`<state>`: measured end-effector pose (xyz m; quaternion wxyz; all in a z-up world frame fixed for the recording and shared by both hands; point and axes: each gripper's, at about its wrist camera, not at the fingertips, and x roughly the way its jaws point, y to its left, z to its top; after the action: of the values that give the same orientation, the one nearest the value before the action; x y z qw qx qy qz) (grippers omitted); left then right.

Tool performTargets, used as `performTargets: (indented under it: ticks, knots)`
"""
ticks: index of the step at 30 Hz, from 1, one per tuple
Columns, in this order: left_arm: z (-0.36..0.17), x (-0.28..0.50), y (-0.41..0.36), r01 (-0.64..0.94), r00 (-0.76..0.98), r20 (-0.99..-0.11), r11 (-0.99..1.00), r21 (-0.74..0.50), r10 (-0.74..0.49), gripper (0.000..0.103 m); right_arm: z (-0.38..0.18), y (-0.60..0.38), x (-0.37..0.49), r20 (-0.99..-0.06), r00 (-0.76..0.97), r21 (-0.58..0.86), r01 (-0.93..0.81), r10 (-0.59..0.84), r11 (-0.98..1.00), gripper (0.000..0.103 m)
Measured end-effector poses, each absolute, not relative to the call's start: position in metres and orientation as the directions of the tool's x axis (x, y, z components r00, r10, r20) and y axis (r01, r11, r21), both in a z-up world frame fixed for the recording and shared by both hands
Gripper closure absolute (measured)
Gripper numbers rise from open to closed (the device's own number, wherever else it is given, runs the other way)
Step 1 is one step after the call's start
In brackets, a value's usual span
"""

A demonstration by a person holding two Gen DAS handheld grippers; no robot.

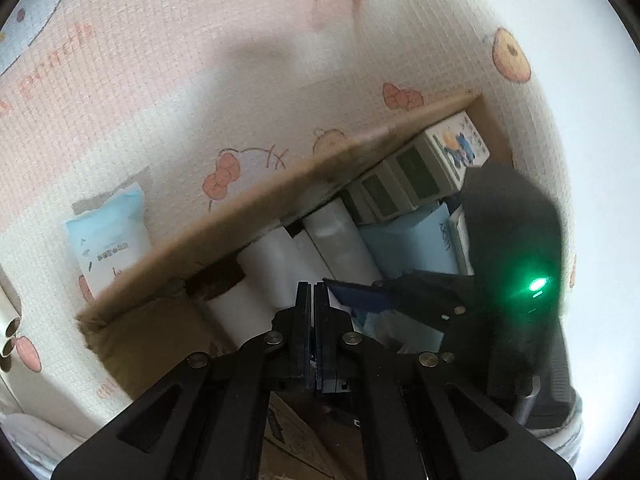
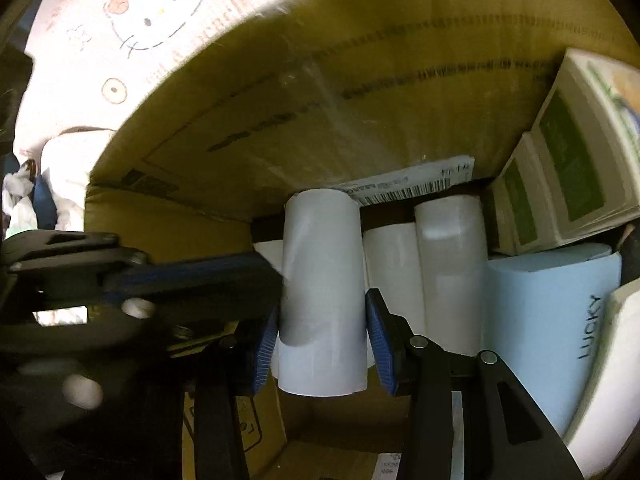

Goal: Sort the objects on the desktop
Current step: 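Lower the white tube beside the other tubes and open both grippers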

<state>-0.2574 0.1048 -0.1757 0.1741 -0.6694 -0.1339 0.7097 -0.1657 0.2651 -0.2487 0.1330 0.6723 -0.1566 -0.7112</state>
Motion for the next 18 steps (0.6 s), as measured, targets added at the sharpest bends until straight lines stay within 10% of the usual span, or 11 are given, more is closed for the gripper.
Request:
performTargets:
  ticks: [9,14,18]
  knots:
    - [-0.167,-0.256,0.096,-0.080,-0.057,-0.912,-0.913,-0.401,0.406,0.101,-0.265,0.256,-0.169,-0.937,0.002,0.348,-0.030,-0.348,-0.937,0.063]
    - [-0.154,-0.255,0.102,-0.170,-0.065,-0.925,-0.918,-0.360,0.375,0.069,-0.261,0.264,-0.165,-0.927,0.010,0.373,-0.059,-0.374,-0.926,0.063]
    - [-0.149,-0.254,0.108,-0.215,-0.073,-0.931,-0.917,-0.336,0.359,0.066,-0.255,0.271,-0.157,-0.919,0.009,0.392,-0.070,-0.394,-0.917,0.063]
